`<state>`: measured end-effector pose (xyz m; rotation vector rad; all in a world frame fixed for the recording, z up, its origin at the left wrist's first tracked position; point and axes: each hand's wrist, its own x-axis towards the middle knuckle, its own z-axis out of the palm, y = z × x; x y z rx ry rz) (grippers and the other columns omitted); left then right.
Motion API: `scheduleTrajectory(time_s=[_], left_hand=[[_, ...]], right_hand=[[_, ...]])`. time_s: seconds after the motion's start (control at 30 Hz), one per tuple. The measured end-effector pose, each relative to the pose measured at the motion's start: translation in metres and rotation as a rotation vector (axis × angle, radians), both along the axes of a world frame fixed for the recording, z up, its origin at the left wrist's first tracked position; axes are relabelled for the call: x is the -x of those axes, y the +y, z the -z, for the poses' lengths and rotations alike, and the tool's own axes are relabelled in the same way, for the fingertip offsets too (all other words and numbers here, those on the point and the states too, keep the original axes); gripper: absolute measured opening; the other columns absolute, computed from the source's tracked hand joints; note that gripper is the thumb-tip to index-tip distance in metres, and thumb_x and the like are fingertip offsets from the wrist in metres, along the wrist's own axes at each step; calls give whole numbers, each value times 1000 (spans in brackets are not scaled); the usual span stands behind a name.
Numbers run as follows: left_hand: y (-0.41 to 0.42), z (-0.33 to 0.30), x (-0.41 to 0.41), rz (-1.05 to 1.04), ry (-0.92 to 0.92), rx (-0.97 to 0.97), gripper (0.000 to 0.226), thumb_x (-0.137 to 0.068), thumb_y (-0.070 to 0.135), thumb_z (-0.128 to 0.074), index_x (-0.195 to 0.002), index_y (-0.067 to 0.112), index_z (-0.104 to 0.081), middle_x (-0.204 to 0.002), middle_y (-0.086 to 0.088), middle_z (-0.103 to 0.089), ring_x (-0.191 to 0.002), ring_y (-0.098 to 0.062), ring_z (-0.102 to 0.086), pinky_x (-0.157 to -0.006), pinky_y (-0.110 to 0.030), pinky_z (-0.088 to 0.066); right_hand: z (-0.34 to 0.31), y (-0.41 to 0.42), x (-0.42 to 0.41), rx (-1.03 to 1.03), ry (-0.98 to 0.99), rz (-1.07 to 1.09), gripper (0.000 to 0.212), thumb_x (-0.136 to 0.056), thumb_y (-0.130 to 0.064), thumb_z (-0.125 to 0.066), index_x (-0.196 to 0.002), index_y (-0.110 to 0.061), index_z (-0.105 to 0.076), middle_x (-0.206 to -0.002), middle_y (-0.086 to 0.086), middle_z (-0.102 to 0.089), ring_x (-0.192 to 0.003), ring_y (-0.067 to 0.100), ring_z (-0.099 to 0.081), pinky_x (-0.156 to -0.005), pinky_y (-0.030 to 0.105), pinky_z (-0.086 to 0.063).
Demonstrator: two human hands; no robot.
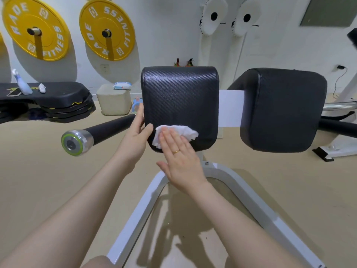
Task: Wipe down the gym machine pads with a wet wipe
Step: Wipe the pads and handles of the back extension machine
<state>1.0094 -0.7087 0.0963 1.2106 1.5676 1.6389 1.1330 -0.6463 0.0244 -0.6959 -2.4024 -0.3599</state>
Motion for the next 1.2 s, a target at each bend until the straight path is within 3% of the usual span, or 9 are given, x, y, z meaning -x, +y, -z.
scheduleTrajectory(time_s=[0.1, 0.27, 0.53, 0.63, 0.73, 0.83, 0.97, 1.1, 1.2], left_hand=[[-12, 13, -1, 58, -78, -1, 47, -100, 11, -29, -132, 45, -35, -133, 27, -49, -125, 5, -44, -104, -22, -37], [-21, 30, 1, 94, -129, 78, 40, -102, 31, -21, -133, 54, -30, -133, 34, -44, -129, 6, -37, -111, -28, -26], [-22, 29, 11, 177, -182, 107, 55, -96, 50, -2, -131, 37, -43, -138, 15, -47, -129, -1, -40, -110, -27, -28], [-20, 29, 9, 117, -224, 119, 55, -98, 46, -5, -128, 29, -47, -134, 8, -52, -128, -5, -43, -108, -26, -32], [-18, 29, 6, 88, -146, 103, 46, -101, 41, -13, -140, 34, -36, -134, 24, -46, -128, 3, -39, -107, -25, -31], [-17, 34, 1, 33, -52, 80, 42, -102, 25, -27, -143, 35, -30, -135, 28, -43, -128, 7, -38, -108, -23, -30], [-15, 36, -7, -58, 18, 56, 49, -99, 9, -34, -143, 31, -32, -120, 30, -52, -109, 22, -45, -91, 0, -34], [-14, 34, -5, -99, -13, 51, 44, -100, 17, -34, -142, 32, -35, -129, 27, -48, -126, 4, -40, -109, -25, -31], [-13, 33, -5, -91, -57, 17, 42, -102, 19, -29, -142, 27, -35, -138, 16, -47, -128, 0, -41, -111, -28, -31]], right_hand=[[2, 19, -28, 7, 71, 122, 62, -89, -38, -36, -140, -5, -27, -147, 12, -35, -137, 23, -22, -114, 33, -5], [5, 20, -45, 145, 229, 261, 61, -94, -31, -30, -143, 2, -21, -152, 16, -20, -141, 23, -11, -116, 33, -2], [16, -23, 40, 22, 69, 71, 63, -91, -38, -32, -143, -5, -18, -153, 10, -26, -144, 22, -7, -116, 35, -2], [9, -16, 37, -78, -48, -4, 62, -91, -39, -34, -143, -7, -21, -150, 7, -32, -139, 19, -18, -115, 33, -5], [1, 11, 4, -43, 40, 84, 65, -88, -40, -39, -142, -7, -25, -147, 10, -37, -138, 21, -22, -114, 33, -8], [-7, 32, -41, 102, 177, 192, 67, -88, -36, -34, -145, -2, -20, -153, 12, -21, -141, 21, -11, -116, 35, -8], [-12, 33, -54, 373, 362, 141, 67, -90, -36, -21, -148, -8, -5, -154, -3, 7, -144, 9, 6, -119, 29, -3], [-8, 26, -32, 256, 283, 136, 68, -90, -35, -29, -146, -1, -8, -154, 10, -2, -143, 19, 3, -117, 28, 6], [-6, 20, -19, 62, 90, 11, 66, -90, -37, -35, -143, 0, -23, -152, 14, -21, -141, 22, -12, -115, 32, 0]])
